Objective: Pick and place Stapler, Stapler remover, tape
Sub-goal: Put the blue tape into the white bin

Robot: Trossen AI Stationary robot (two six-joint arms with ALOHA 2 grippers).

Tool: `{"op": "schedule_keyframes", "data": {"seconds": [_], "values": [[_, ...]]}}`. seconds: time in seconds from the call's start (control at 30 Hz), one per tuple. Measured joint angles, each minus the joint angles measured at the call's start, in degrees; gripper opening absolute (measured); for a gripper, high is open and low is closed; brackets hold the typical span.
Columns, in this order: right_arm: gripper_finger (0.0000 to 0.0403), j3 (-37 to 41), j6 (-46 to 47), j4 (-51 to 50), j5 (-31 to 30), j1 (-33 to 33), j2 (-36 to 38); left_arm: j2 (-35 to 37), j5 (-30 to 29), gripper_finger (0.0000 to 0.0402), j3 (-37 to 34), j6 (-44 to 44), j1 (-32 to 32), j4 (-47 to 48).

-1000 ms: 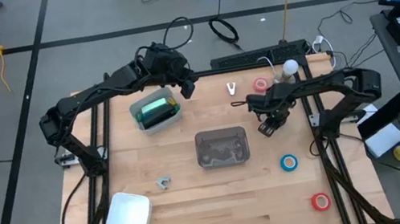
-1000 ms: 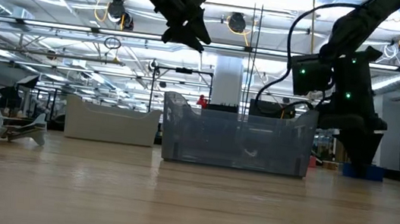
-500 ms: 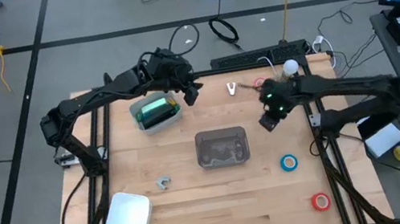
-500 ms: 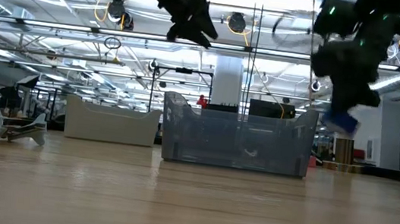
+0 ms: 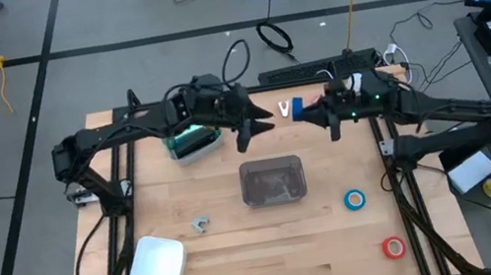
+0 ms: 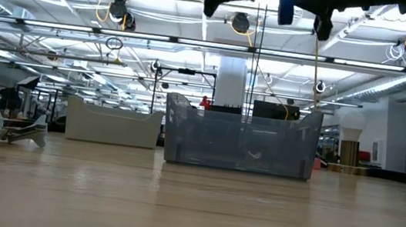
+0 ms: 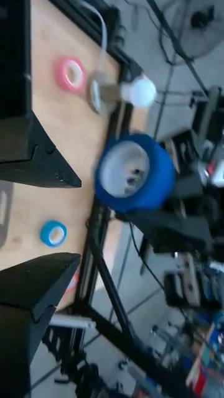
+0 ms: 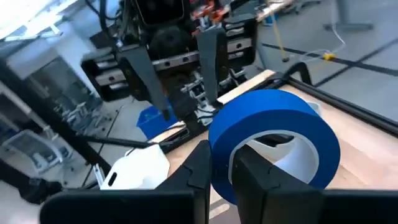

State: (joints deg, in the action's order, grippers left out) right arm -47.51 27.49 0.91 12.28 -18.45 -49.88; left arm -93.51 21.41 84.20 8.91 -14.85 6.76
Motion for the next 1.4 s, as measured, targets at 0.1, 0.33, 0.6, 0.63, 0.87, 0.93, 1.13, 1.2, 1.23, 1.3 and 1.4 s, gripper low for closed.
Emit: {"op": "schedule_keyframes", "data": {"seconds": [0.1,0.33,0.6,0.63,0.87,0.93,1.13,1.2,1.23,1.3,1.4], "values": [[0.003,0.0,-2.2,2.4,0.0,1.8,-2.0,0.0,-0.6,0.0179,0.0,0.2,1.4,-1.3],[0.003,0.0,-4.7,7.9,0.0,4.4,-5.2,0.0,-6.4,0.0179,0.0,3.7,2.5,-1.0],[0.003,0.0,-6.0,10.0,-0.1,4.7,-6.7,-0.7,-5.9,0.0179,0.0,5.9,2.5,-2.2],[0.003,0.0,-6.1,10.6,-0.1,4.7,-7.0,-1.1,-5.2,0.0179,0.0,6.7,2.5,-2.6],[0.003,0.1,-6.4,12.2,-0.1,4.7,-9.7,-3.6,-3.0,0.0179,0.0,9.7,2.5,-7.1],[0.003,0.1,-6.6,12.5,-0.2,4.7,-10.2,-3.9,-3.0,0.0179,0.0,9.9,2.5,-7.1],[0.003,0.1,-6.9,12.5,-0.1,4.7,-10.2,-3.9,-2.3,0.014,-0.1,12.1,1.7,-7.9],[0.0029,0.0,-6.8,12.8,0.1,4.6,-10.2,-3.9,-0.7,0.011,-0.1,12.7,1.2,-9.4],[0.0029,-0.1,-6.9,13.0,0.3,4.6,-10.1,-3.9,0.4,0.0097,-0.1,12.9,0.9,-10.2],[0.0029,-0.1,-6.9,13.0,0.8,4.6,-10.1,-3.9,0.7,0.0085,-0.1,12.9,0.7,-10.7],[0.0028,-0.1,-6.8,12.7,0.9,4.6,-10.1,-3.9,0.8,0.0085,-0.1,12.9,0.5,-10.7]]}}
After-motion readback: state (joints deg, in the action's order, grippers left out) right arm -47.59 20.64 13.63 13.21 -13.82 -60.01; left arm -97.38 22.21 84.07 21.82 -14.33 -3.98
